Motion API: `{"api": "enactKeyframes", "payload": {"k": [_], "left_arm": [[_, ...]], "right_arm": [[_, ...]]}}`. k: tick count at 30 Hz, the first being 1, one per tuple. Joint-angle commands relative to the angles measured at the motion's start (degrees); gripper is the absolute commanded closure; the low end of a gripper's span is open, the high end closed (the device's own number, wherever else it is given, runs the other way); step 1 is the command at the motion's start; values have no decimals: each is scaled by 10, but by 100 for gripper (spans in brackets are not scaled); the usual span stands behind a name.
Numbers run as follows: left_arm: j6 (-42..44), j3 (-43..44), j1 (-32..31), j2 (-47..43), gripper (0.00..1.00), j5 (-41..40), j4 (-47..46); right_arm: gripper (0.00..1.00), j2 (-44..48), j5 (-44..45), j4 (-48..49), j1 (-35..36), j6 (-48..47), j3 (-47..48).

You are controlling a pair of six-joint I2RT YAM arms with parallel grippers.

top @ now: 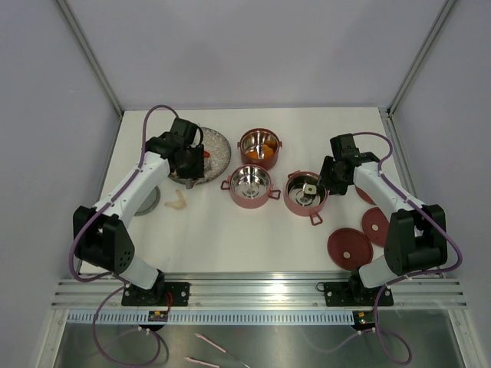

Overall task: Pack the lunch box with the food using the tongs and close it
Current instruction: Pick up the fake food from the plate.

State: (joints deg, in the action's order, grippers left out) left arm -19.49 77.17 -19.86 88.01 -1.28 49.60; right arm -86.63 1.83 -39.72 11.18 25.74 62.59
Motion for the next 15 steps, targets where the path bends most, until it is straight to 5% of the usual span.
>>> {"api": "enactKeyframes", "payload": {"k": [1, 15], "left_arm": [[11, 33, 3, -26, 62, -41, -14], [-6, 37, 25, 52, 62, -145, 1]], "right_arm": [[47, 18, -8, 2, -1, 5, 1], [47, 11, -16, 6, -1, 3, -1]]}}
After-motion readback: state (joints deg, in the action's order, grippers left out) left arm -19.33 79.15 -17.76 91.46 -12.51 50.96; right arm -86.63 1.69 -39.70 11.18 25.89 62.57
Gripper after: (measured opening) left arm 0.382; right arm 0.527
